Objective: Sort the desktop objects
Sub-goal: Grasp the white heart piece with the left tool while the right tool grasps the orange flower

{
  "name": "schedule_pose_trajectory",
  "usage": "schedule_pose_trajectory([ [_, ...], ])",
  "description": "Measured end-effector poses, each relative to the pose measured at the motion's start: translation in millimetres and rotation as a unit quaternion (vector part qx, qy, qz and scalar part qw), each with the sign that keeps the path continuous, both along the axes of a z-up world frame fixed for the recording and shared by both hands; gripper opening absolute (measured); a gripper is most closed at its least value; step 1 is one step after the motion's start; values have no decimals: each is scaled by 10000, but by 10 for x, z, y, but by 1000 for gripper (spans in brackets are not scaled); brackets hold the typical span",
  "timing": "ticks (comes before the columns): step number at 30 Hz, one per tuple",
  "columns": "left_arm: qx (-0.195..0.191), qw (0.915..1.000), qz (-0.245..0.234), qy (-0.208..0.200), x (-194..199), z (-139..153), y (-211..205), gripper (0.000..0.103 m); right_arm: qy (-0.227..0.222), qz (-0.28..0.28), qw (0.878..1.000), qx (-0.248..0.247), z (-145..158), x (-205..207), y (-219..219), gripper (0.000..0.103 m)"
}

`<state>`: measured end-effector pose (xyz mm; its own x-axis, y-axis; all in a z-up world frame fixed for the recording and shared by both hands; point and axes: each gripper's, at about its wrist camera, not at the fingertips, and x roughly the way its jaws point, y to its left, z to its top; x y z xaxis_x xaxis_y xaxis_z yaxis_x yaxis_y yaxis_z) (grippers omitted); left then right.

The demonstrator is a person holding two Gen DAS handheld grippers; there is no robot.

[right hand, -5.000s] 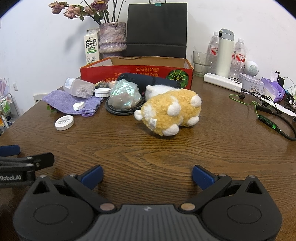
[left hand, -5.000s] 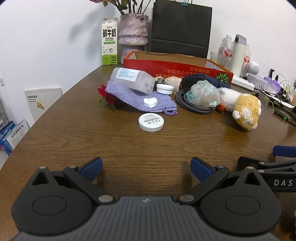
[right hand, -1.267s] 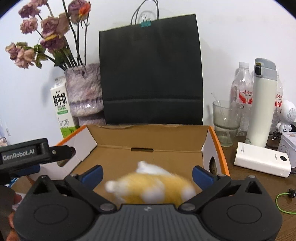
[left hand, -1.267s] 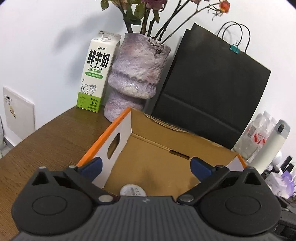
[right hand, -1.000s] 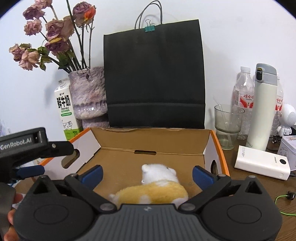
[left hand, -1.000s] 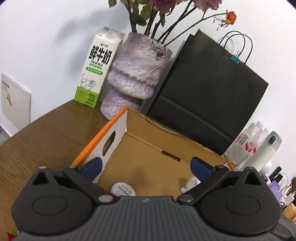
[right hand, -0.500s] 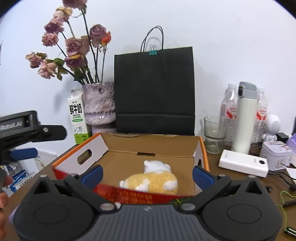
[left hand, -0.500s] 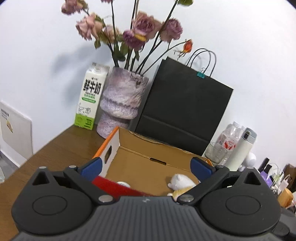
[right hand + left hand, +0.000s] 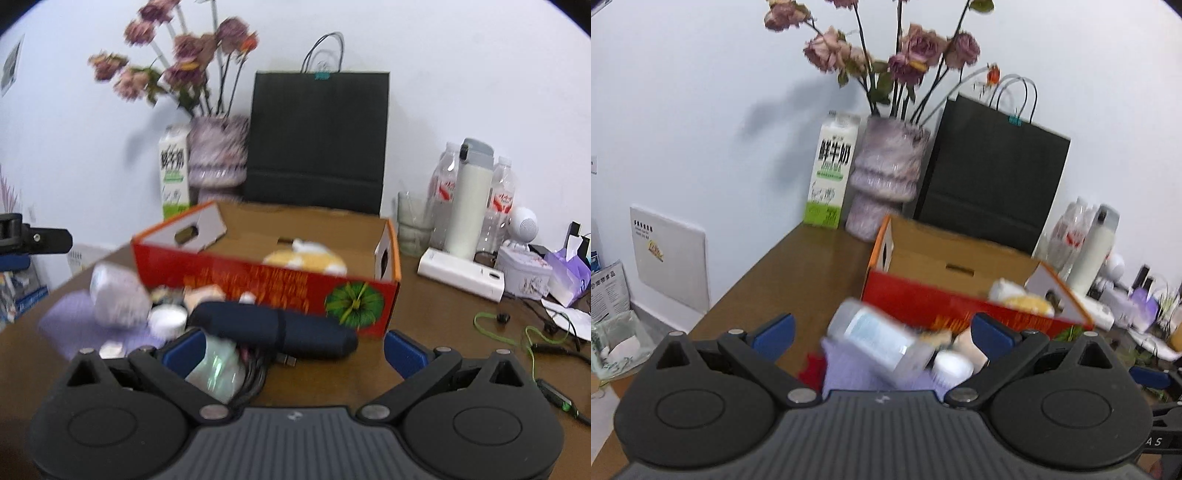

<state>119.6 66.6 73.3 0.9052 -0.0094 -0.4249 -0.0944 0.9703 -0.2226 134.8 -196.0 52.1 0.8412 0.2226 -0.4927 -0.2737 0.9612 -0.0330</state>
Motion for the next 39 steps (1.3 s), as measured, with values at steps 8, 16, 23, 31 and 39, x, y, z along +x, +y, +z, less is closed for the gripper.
schedule_pose_trajectory([
  [8,536,9979,-342,73,-93,-210,-267,103,373,-75,9991,-174,-243,-95,32,102],
  [16,953,9931,-633,270,-23,-336,-587,61,556,-51,9983,-139,-342,-15,64,91],
  [23,752,9921,-772,648,111,-486,-546,36,494,92,9987,-70,-354,-16,103,79],
  [31,447,9901,-767,1087,230,-637,-426,31,721,286,9969,146,-383,50,105,46],
  [39,529,9904,-735,1044,212,-650,-438,31,803,152,9962,289,-395,48,14,13],
])
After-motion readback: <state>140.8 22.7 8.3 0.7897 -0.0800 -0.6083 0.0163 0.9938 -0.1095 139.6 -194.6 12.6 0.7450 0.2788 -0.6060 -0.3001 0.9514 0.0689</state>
